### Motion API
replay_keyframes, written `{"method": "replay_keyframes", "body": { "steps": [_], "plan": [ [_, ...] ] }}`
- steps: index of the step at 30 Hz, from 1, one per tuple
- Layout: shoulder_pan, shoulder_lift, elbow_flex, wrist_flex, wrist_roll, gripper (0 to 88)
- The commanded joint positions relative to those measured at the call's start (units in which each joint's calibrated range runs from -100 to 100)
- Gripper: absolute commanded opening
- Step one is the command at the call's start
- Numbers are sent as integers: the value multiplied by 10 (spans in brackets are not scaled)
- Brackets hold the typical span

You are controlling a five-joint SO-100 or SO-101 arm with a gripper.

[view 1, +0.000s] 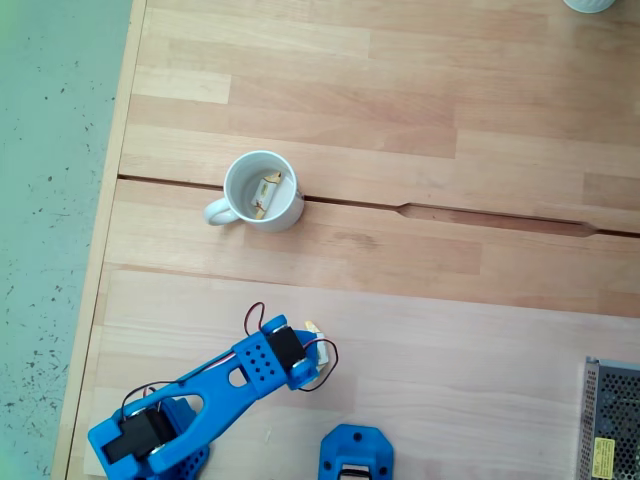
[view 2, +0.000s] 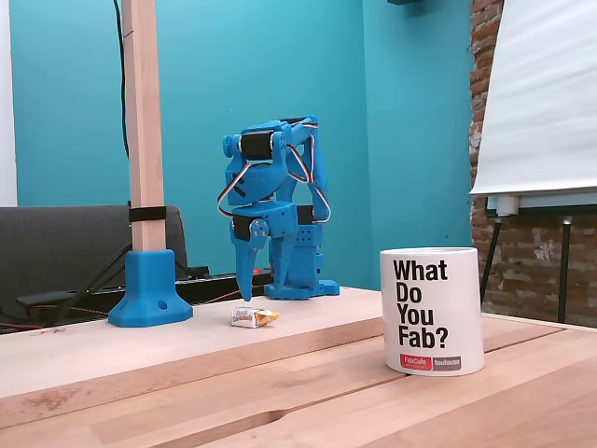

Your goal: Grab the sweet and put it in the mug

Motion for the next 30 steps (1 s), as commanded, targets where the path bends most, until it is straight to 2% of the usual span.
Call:
{"method": "replay_keyframes", "body": {
  "steps": [1,5,13,30],
  "plan": [
    [-5,-5,-25,-3,-1,216],
    [-5,2,-28,-6,0,216],
    [-5,1,-28,-96,-1,215],
    [2,14,-12,-105,-1,217]
  ]
}}
